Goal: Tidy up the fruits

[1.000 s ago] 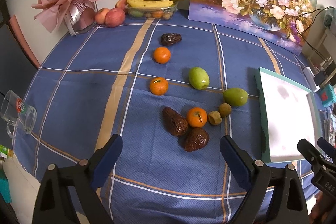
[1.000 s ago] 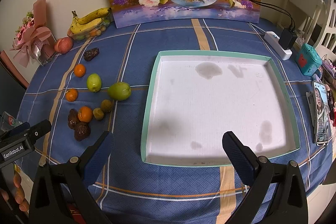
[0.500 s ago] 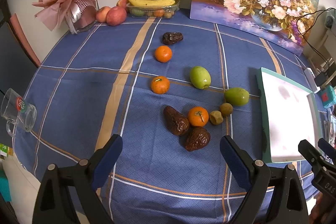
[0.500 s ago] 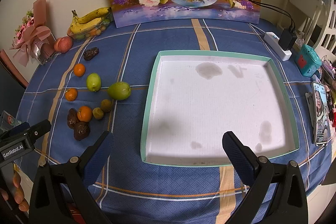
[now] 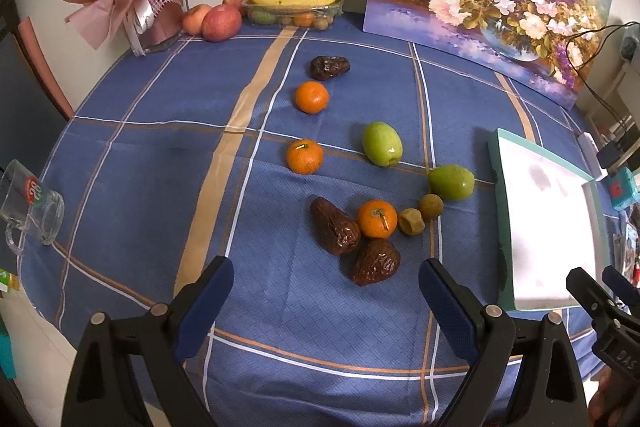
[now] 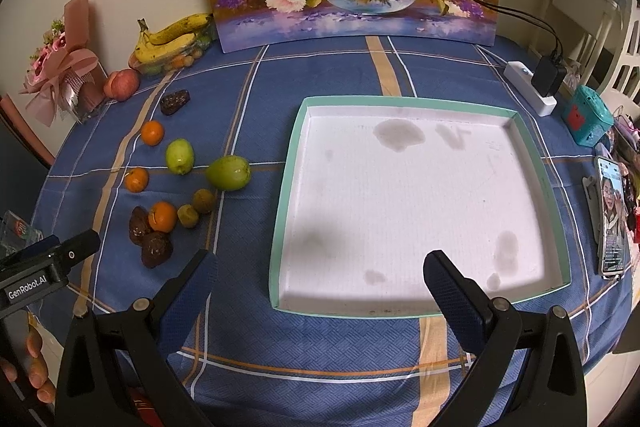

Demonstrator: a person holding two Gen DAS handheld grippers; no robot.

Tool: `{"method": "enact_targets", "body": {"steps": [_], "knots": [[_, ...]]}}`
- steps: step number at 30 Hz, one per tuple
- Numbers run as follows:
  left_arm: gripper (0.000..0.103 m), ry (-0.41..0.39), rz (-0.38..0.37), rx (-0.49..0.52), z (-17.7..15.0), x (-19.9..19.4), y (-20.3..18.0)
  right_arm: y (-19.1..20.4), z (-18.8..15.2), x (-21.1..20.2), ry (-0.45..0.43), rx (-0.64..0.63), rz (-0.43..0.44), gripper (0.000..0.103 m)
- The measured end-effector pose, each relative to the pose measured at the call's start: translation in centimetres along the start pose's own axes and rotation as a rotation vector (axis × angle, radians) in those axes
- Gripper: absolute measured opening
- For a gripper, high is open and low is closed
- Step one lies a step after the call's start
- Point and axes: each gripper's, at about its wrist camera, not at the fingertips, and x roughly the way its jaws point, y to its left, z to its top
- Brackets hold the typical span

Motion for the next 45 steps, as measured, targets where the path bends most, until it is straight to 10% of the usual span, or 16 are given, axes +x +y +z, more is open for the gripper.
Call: {"method": "enact_targets", "body": {"steps": [24,34,45], "knots": [[0.103,0.033,0.03,-0.187,4.1,1.2,3.3,2.7,3.6,-0.5,-0.039,-0.029,0.077,0.101],[0.103,-0.091,0.058,-0.283,7.9,1.1,4.6,6.2,7.2,1.6,-0.06,-0.058,0.118,0.084],[0.102,-0.054,0.043,-0.317,12.1,3.6,4.5,7.1,10.4,5.1,-0.014,-0.05,0.089,0.069]]}}
